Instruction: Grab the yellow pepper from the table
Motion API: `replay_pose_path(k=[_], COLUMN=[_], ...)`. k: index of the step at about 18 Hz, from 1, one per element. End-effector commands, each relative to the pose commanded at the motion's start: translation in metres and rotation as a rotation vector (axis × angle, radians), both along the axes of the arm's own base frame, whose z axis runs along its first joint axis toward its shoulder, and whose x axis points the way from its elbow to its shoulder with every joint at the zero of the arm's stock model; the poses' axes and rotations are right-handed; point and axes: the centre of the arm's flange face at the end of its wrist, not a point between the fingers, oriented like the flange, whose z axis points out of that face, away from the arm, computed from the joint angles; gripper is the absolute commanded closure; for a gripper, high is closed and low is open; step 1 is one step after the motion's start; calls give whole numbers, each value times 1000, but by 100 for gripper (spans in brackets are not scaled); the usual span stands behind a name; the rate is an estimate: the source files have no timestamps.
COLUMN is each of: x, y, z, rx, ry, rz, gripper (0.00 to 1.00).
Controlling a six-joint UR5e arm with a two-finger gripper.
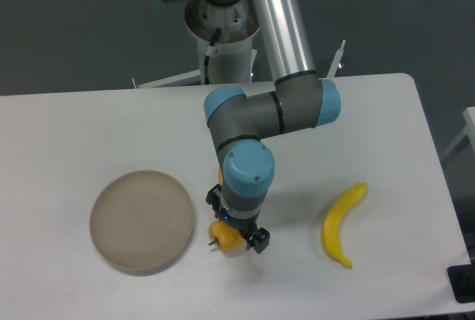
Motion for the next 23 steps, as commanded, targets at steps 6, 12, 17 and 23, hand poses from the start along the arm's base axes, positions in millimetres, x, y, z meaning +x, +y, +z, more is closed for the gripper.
replay_pose_path(k=[6, 12, 17, 23], x=[0, -11, -52, -113], y=[3, 4, -19, -69], z=[-8, 18, 80, 120], rx=[1, 45, 132, 106], ry=[-4, -5, -29, -29], rz=[14, 17, 88, -7], gripper=[50, 90, 90, 90])
